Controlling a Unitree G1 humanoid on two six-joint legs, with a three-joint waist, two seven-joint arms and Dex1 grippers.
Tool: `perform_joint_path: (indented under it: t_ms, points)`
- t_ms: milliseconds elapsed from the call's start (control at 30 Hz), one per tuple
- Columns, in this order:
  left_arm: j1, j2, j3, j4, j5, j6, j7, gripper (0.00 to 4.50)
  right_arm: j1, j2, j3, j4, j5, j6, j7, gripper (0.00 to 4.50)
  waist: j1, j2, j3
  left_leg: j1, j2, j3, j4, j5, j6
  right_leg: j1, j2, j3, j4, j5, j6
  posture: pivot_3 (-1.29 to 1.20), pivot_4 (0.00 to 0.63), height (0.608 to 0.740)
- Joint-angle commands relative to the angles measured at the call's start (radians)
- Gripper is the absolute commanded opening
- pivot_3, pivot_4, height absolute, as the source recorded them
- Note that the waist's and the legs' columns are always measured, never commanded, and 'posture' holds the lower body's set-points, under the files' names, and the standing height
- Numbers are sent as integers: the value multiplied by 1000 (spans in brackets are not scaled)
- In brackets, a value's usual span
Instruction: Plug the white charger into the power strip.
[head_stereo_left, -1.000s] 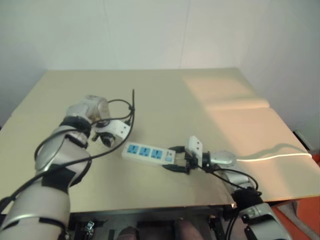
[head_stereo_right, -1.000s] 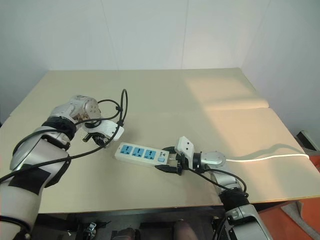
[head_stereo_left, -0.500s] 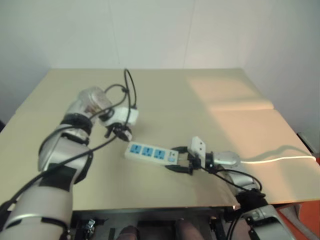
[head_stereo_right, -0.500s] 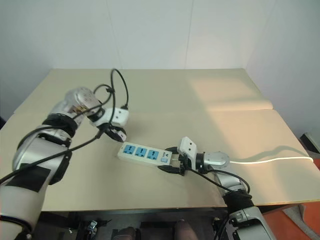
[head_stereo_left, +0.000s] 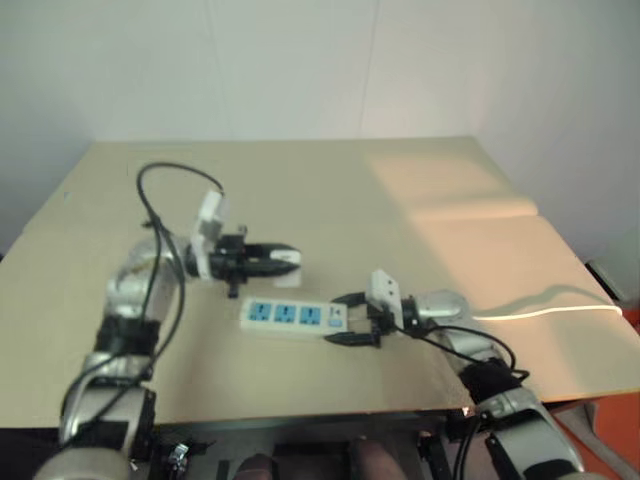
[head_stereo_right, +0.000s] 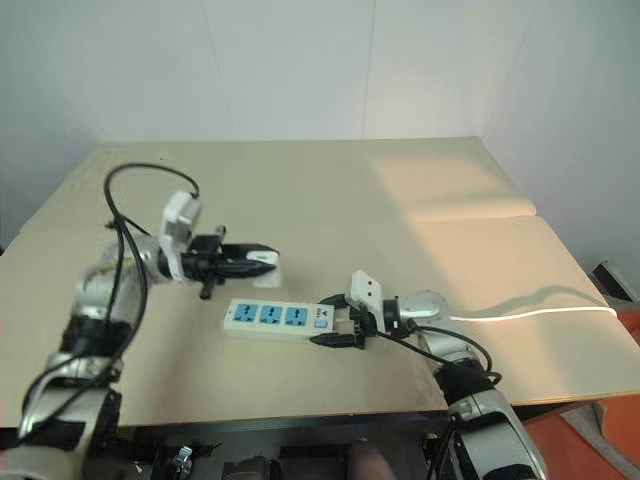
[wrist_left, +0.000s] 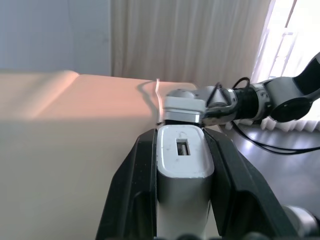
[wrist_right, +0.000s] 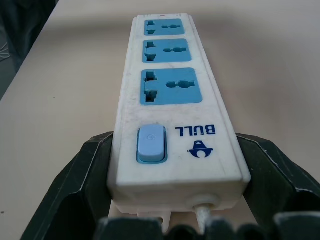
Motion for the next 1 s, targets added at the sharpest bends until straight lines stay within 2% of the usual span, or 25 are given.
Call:
perform_joint_path:
  t_ms: [33, 167, 367, 1000]
  points:
    - [40, -38, 20, -74, -21, -31, 47, 1015, -3, 19, 31, 10, -17, -21, 14, 3410, 0, 0, 0, 0, 0, 0, 0, 0, 0, 0, 0, 0, 0, 0, 0, 0, 150, 740]
    - [99, -73, -7, -80, 3, -60, 55, 1015, 6, 27, 36, 6, -24, -27, 8, 3410, -2, 0, -1, 2, 0, 1, 0, 0, 0, 1, 0, 1, 0, 0, 0, 0, 150, 740]
    - [113, -66, -47, -45, 49, -113, 15, 1015, 16, 33, 40, -10, -27, -19, 8, 3410, -2, 0, -1, 2, 0, 1, -1, 0, 0, 1, 0, 1, 0, 0, 0, 0, 150, 740]
    - [40, -46, -35, 136, 77, -179, -85, 1015, 15, 42, 52, 6, -38, -9, 18, 3410, -3, 0, -1, 2, 0, 1, -2, 0, 0, 1, 1, 1, -1, 0, 0, 0, 150, 740]
